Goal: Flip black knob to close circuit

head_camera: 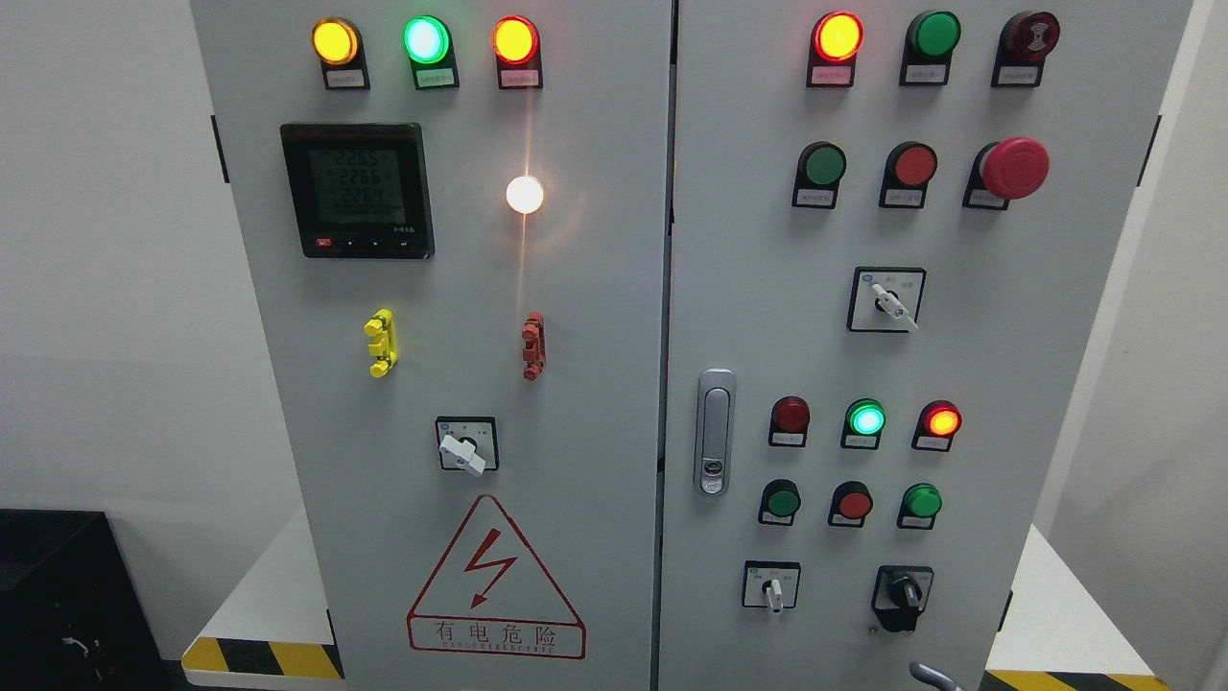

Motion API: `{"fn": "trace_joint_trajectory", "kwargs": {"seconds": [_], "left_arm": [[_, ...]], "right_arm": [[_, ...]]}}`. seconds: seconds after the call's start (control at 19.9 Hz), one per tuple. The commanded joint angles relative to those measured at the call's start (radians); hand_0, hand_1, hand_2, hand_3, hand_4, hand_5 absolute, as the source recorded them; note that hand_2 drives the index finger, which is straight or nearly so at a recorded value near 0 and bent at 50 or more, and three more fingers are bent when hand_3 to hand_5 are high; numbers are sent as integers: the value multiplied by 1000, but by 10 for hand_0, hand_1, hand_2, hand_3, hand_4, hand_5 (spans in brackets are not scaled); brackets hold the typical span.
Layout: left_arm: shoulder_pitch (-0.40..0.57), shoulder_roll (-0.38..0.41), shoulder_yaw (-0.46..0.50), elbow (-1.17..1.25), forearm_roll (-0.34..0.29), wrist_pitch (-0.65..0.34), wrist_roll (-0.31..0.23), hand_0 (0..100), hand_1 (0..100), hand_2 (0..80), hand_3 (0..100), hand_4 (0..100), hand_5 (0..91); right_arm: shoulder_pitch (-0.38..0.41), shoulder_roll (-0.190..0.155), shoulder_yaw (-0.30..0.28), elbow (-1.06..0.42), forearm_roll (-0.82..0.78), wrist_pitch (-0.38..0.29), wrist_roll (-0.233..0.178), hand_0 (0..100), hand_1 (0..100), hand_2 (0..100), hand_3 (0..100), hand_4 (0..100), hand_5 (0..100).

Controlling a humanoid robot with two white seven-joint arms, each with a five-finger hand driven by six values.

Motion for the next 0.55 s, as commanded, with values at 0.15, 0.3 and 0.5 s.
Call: {"fn": "trace_joint_trajectory", "kwargs": {"seconds": [0.15, 0.3, 0.5], "left_arm": [[23, 0, 0, -29, 0, 0, -1, 120, 556, 0, 0, 0, 0], [23, 0, 0, -29, 0, 0, -1, 120, 556, 0, 0, 0, 0], [23, 0, 0, -29, 0, 0, -1, 120, 556, 0, 0, 0, 0]], "right_arm": [[16, -2, -5, 5, -90, -45, 57, 0, 0, 84, 212, 176, 10], [19, -2, -6, 16, -90, -60, 62, 0, 0, 55, 171, 119, 0], [22, -2, -6, 20, -95, -72, 64, 0, 0, 35, 141, 81, 0]]}}
